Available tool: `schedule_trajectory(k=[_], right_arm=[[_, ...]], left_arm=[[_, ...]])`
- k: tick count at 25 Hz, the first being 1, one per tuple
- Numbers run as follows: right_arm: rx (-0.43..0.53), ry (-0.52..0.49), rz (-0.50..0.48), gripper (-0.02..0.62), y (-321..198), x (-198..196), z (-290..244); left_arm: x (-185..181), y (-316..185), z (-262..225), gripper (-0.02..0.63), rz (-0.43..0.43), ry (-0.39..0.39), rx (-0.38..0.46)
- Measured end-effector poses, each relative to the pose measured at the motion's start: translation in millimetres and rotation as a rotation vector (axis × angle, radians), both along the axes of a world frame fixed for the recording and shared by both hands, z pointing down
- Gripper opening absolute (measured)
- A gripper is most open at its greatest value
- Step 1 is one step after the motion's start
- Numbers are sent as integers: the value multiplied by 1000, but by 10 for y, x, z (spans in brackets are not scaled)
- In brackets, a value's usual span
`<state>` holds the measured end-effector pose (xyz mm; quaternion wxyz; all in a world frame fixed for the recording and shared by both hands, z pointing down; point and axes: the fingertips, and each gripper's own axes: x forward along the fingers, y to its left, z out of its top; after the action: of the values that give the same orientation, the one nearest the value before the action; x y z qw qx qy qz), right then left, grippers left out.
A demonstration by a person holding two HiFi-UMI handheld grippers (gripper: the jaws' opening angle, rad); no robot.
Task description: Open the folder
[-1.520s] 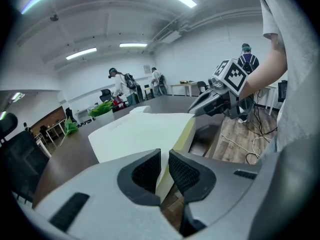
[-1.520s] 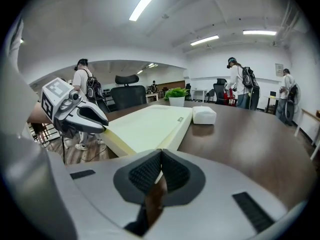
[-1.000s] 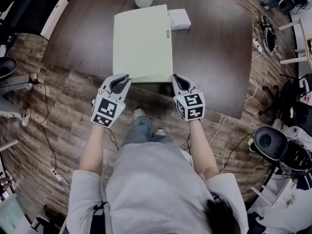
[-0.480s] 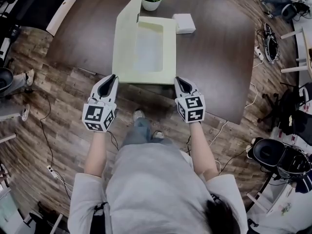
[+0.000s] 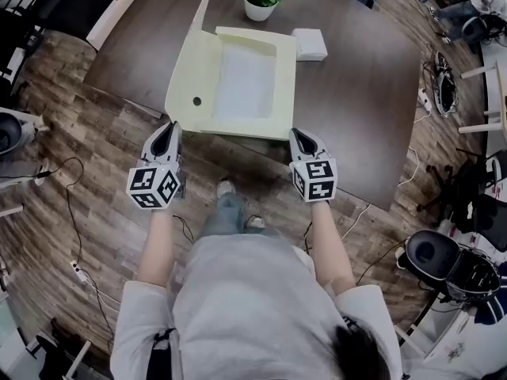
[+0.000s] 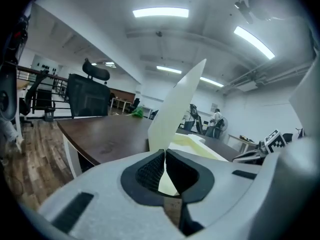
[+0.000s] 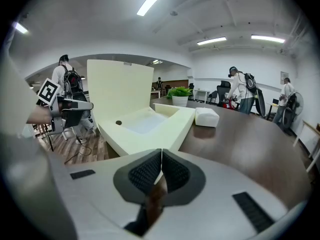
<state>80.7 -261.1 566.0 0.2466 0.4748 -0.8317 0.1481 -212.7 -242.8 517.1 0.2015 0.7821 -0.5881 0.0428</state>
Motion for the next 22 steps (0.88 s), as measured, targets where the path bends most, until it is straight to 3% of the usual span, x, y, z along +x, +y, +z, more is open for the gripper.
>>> schedule_trajectory(k=[8,22], right_arm=[[-1,4,-4,14,-21,-5,17],[14,5,-2,15,36,-54,-89]], left_arm=[[-266,7,216,9,-101,45,-65],[-20,1,-1,12,-31,35,-19]])
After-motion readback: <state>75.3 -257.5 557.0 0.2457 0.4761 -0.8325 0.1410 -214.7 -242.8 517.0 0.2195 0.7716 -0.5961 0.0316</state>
